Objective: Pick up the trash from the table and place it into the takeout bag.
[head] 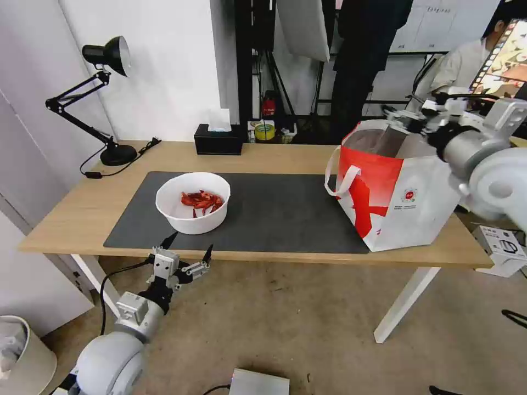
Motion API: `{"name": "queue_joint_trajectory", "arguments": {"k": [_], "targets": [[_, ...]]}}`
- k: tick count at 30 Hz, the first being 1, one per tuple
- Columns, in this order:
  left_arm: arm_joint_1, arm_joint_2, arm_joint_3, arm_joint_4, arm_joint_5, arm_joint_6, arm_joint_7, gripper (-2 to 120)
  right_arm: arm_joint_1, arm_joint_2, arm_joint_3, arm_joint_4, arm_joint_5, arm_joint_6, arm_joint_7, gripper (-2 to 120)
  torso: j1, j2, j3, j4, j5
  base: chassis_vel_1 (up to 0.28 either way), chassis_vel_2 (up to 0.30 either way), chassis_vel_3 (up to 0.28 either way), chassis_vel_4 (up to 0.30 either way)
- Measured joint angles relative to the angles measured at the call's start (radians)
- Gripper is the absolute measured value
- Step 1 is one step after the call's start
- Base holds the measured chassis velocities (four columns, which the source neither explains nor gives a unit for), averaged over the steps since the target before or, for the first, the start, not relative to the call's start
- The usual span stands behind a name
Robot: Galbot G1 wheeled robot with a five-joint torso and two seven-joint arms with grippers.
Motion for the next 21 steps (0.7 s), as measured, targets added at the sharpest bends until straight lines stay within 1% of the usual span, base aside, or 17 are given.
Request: {"name": "queue_joint_trajectory", "arguments": {"k": [2,3,5,6,7,8,10,11,14,15,17,18,21], "targets": [[0.009,-0.002,-0.014,-0.007,0.000,0.000,0.000,100,-0.078,-0.011,0.000,0.057,-0.056,0.082,-0.085,100,0.000,0.000,0.000,-0.0001,0.0003,0.000,0.000,0.000,0.000],[0.009,-0.002,-0.014,-0.007,0.000,0.000,0.000,100,-0.078,-0.011,0.000,0.057,-0.056,0.082,-0.085,100,0.000,0.000,0.000,-0.0001,0.0003,0.000,0.000,0.000,0.000],[0.032,-0.012,-0.043,-0.018,0.001,-0.002,0.000,100,-0.144,-0.012,-0.021,0.103,-0.126,0.137,-0.119,100,0.000,0.000,0.000,-0.0005,-0.0001,0.000,0.000,0.000,0.000],[0.045,-0.019,-0.060,-0.025,0.002,-0.003,0.000,100,-0.174,-0.007,-0.031,0.115,-0.155,0.154,-0.121,100,0.000,0.000,0.000,-0.0001,0.0003,0.000,0.000,0.000,0.000],[0.045,-0.019,-0.060,-0.025,0.002,-0.003,0.000,100,-0.174,-0.007,-0.031,0.115,-0.155,0.154,-0.121,100,0.000,0.000,0.000,-0.0001,0.0003,0.000,0.000,0.000,0.000],[0.056,-0.026,-0.072,-0.033,0.002,-0.004,0.000,100,-0.212,-0.001,-0.036,0.125,-0.182,0.170,-0.121,100,0.000,0.000,0.000,0.0004,0.0004,0.000,0.000,0.000,0.000],[0.064,-0.034,-0.081,-0.040,0.002,-0.004,0.000,100,-0.293,0.005,-0.035,0.142,-0.224,0.196,-0.112,100,0.000,0.000,0.000,0.0002,0.0003,0.000,0.000,0.000,0.000],[0.064,-0.034,-0.081,-0.040,0.002,-0.004,0.000,100,-0.293,0.005,-0.035,0.142,-0.224,0.196,-0.112,100,0.000,0.000,0.000,0.0002,0.0003,0.000,0.000,0.000,0.000],[0.086,-0.050,-0.100,-0.050,0.007,-0.005,0.000,100,-0.439,0.030,-0.027,0.161,-0.330,0.231,-0.077,100,0.000,0.000,0.000,-0.0004,0.0001,0.000,0.000,0.000,0.000],[0.086,-0.050,-0.100,-0.050,0.007,-0.005,0.000,100,-0.439,0.030,-0.027,0.161,-0.330,0.231,-0.077,100,0.000,0.000,0.000,-0.0004,0.0001,0.000,0.000,0.000,0.000],[0.103,-0.061,-0.114,-0.061,0.012,-0.006,0.000,100,-0.530,0.063,-0.027,0.157,-0.426,0.238,-0.046,100,0.000,0.000,0.000,0.0002,0.0003,0.000,0.000,0.000,0.000],[0.103,-0.061,-0.114,-0.061,0.012,-0.006,0.000,100,-0.530,0.063,-0.027,0.157,-0.426,0.238,-0.046,100,0.000,0.000,0.000,0.0002,0.0003,0.000,0.000,0.000,0.000],[0.110,-0.065,-0.122,-0.071,0.013,-0.006,0.000,100,-0.650,0.124,-0.017,0.138,-0.546,0.271,0.015,100,0.000,0.000,0.000,-0.0001,0.0003,0.000,0.000,0.000,0.000]]}}
